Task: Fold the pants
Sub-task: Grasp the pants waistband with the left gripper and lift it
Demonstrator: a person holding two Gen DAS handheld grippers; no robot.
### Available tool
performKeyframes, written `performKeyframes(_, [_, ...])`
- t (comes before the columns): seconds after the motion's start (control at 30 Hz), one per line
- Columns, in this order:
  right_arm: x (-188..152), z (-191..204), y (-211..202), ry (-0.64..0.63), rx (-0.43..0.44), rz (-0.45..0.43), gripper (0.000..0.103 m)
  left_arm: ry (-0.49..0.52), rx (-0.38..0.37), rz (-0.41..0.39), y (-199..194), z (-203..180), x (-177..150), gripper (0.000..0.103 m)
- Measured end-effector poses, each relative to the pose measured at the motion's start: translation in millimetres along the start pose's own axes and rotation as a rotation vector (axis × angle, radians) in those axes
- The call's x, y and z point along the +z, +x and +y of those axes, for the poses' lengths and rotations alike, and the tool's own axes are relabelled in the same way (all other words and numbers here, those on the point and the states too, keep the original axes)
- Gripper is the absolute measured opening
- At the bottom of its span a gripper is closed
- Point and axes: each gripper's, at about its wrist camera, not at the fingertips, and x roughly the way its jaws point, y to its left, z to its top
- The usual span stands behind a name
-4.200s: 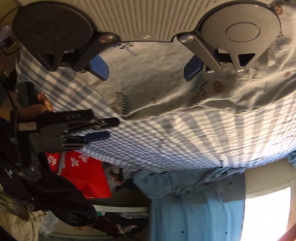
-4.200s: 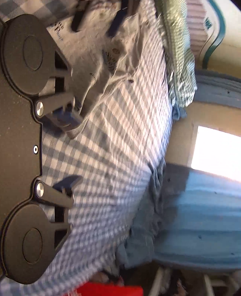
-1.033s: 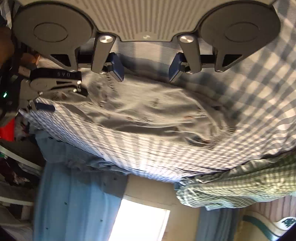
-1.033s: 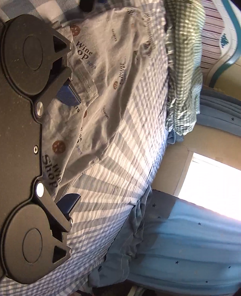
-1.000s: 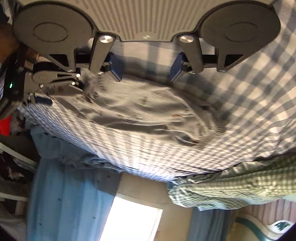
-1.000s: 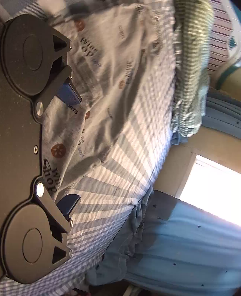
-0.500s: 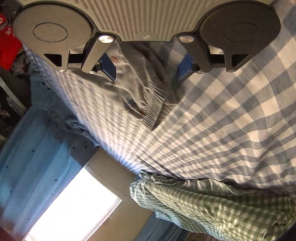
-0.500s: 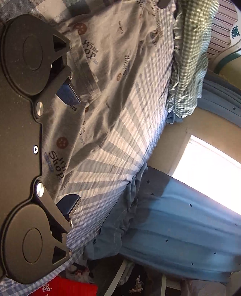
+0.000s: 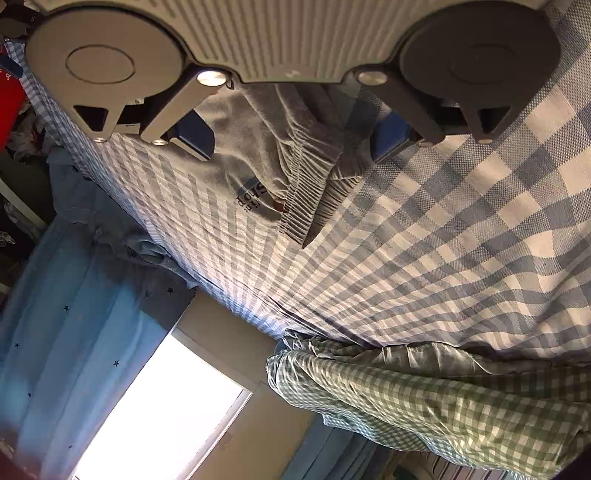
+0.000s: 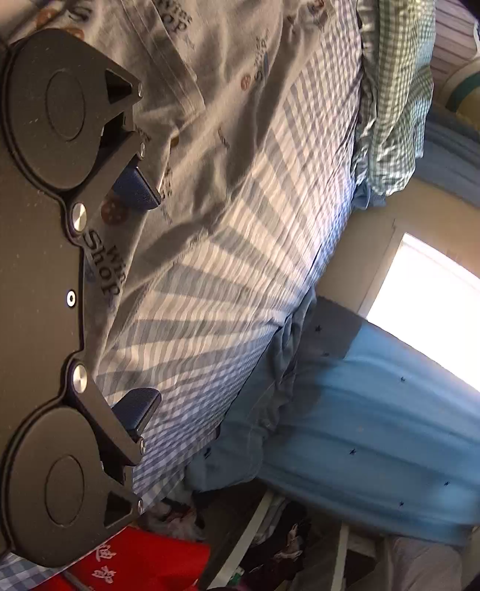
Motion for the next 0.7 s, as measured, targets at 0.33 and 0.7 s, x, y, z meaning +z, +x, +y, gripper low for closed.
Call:
performKeyframes(0.33, [-13.6,17.1,11.1,-0.006,0.021,0.055,0.102,-0.114,-0.078,-0.009,-3.4,20.3,1.5,0.079])
performKeyframes(0.7, [-11.9,20.5,4.9,-0.040,-0.013,0.017,0.102,-0.204,-0.002,0.020,5.1,31.4,5.7,0.025])
